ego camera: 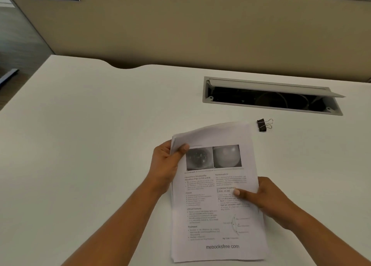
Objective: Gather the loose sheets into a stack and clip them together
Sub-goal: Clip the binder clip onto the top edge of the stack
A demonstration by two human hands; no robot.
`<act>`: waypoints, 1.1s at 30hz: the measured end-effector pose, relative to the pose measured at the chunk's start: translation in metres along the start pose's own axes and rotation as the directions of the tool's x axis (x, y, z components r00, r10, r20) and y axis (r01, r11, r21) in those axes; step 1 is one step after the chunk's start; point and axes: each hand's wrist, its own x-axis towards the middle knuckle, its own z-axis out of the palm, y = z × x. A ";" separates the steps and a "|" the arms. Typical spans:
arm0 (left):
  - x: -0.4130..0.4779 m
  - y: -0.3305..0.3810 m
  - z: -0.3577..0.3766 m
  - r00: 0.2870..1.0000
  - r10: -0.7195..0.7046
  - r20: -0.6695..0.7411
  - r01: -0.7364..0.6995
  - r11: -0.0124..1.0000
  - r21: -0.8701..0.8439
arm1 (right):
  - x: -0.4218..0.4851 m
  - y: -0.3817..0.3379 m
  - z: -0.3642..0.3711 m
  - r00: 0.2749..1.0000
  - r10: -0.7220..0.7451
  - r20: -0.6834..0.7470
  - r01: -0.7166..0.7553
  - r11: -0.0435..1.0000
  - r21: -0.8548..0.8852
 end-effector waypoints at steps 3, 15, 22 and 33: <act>0.012 -0.008 -0.004 1.000 0.017 0.022 -0.018 0.999 0.030 | 0.014 -0.007 -0.016 0.995 0.101 -0.004 -0.101 0.988 -0.118; 0.049 -0.028 -0.018 0.987 0.072 0.145 -0.085 0.993 0.086 | 0.115 -0.066 -0.124 0.729 0.037 -0.683 -0.049 0.999 0.001; 0.049 -0.032 -0.020 0.985 0.087 0.151 -0.102 0.990 0.096 | 0.133 -0.072 -0.127 0.749 -0.001 -0.662 -0.062 0.995 -0.072; 0.047 -0.030 -0.019 0.989 0.079 0.126 -0.090 0.993 0.081 | 0.075 -0.099 -0.051 0.975 -0.104 -0.195 0.139 0.974 0.177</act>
